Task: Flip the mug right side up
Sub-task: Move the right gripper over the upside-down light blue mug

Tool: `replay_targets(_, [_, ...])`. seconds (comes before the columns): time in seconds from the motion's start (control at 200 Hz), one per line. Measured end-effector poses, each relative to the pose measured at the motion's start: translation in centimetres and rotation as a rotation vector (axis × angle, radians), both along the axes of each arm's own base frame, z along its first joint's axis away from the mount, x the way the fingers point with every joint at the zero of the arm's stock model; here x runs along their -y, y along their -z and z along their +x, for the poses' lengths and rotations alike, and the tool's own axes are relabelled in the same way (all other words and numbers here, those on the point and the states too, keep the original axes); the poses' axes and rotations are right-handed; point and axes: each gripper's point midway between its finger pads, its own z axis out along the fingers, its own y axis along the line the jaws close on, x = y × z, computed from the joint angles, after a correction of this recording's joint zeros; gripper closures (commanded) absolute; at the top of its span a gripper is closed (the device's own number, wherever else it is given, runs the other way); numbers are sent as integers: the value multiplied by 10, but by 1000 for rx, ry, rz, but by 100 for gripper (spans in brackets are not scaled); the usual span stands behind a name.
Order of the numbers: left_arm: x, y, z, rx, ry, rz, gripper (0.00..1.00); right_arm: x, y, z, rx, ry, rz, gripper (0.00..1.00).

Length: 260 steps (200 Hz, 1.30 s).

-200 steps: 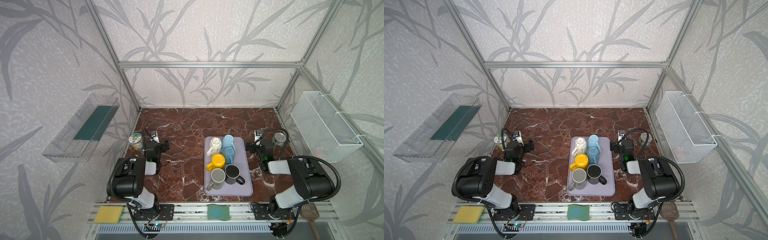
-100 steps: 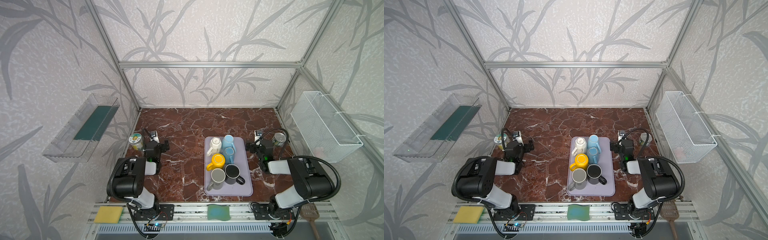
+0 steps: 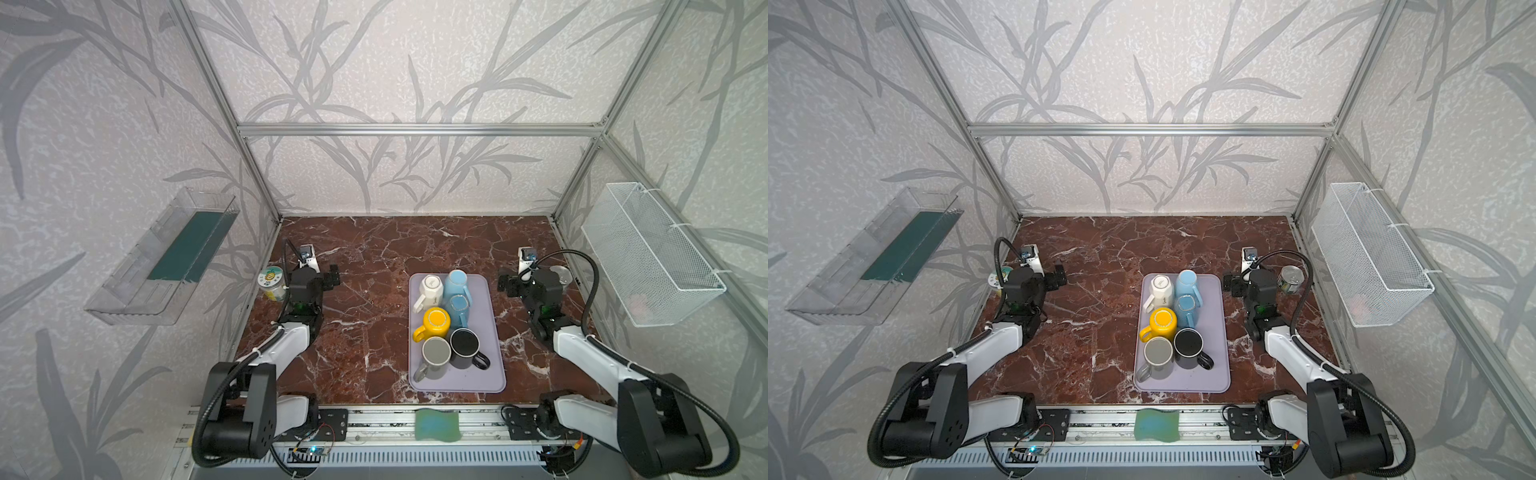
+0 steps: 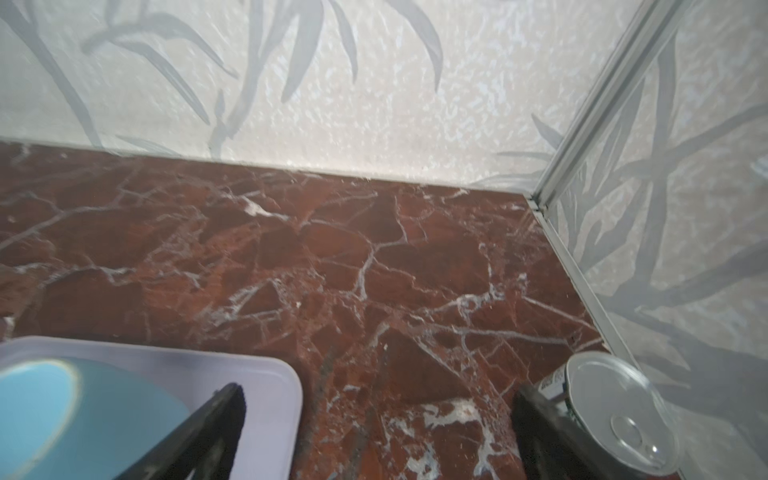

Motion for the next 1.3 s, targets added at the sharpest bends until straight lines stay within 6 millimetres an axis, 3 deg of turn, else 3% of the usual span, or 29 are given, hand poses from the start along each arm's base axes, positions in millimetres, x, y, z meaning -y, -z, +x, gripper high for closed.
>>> replay_targets(0.16, [46, -52, -6, 31, 110, -38, 1, -27, -51, -21, 30, -77, 15, 1])
replay_targets(0.325, [90, -66, -30, -13, 238, -105, 1, -61, -63, -50, -28, -187, -2, 1])
replay_targets(0.465, [113, -52, -53, -103, 307, -168, 1, -89, -49, -74, -155, -293, -31, 1])
replay_targets(0.58, [128, -45, -69, -150, 348, -206, 1, -102, -34, -89, -268, -342, -50, 0])
replay_targets(0.74, [148, -44, -88, -182, 414, -240, 1, -100, -13, -96, -411, -315, -61, 24])
replay_targets(0.985, [154, -36, -100, -216, 429, -257, 1, -104, 6, -85, -567, -271, -88, 26])
replay_targets(1.3, [150, -36, -108, -223, 418, -257, 1, -95, 55, -61, -760, -234, -111, 35])
